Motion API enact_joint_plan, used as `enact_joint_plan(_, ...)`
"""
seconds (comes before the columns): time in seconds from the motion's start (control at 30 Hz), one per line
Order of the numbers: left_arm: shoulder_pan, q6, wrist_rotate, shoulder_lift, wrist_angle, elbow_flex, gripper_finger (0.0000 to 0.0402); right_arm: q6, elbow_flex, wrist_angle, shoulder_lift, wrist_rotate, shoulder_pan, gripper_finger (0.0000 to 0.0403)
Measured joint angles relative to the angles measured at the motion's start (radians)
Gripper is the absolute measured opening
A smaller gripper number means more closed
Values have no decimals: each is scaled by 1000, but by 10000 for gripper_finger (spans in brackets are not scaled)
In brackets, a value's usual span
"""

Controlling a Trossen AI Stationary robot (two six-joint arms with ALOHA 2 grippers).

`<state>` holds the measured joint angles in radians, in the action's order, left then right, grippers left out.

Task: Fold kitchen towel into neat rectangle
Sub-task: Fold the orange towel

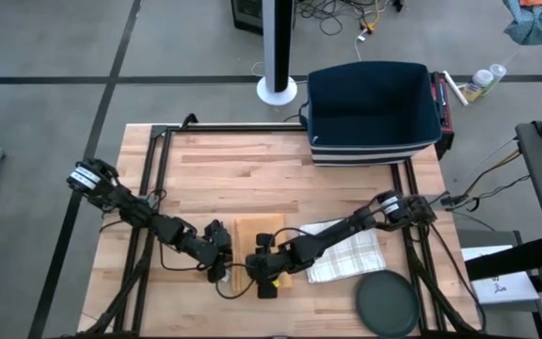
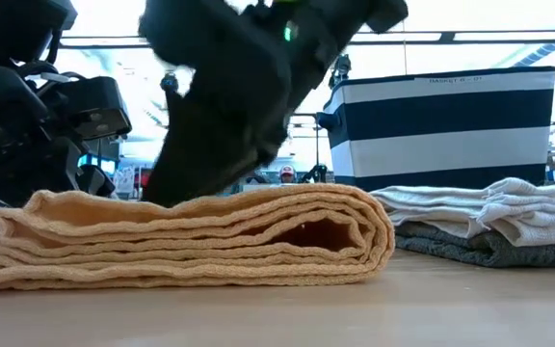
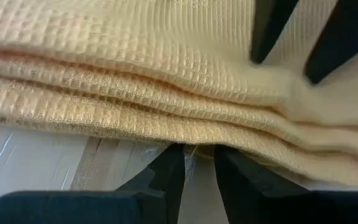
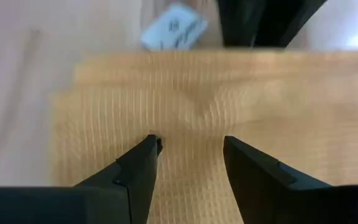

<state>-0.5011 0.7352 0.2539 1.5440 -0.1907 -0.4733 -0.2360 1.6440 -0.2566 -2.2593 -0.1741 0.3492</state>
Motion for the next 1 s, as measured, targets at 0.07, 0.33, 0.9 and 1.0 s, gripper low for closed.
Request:
enact_joint_plan(0.07,0,11,1,0,-1,0,81,-8,0,73,-22,-1,0,177)
enact_joint_plan(0.33,0,15,1,0,-2,0,76,-6,20,140,-34,-46,-9,176)
enact_joint_plan(0.9,0,15,2,0,-10,0,75,-42,68,153,-71,-89,-22,171)
enact_joint_plan(1.0,0,15,1,0,-9,0,75,-16,113,83,-56,-89,-17,172)
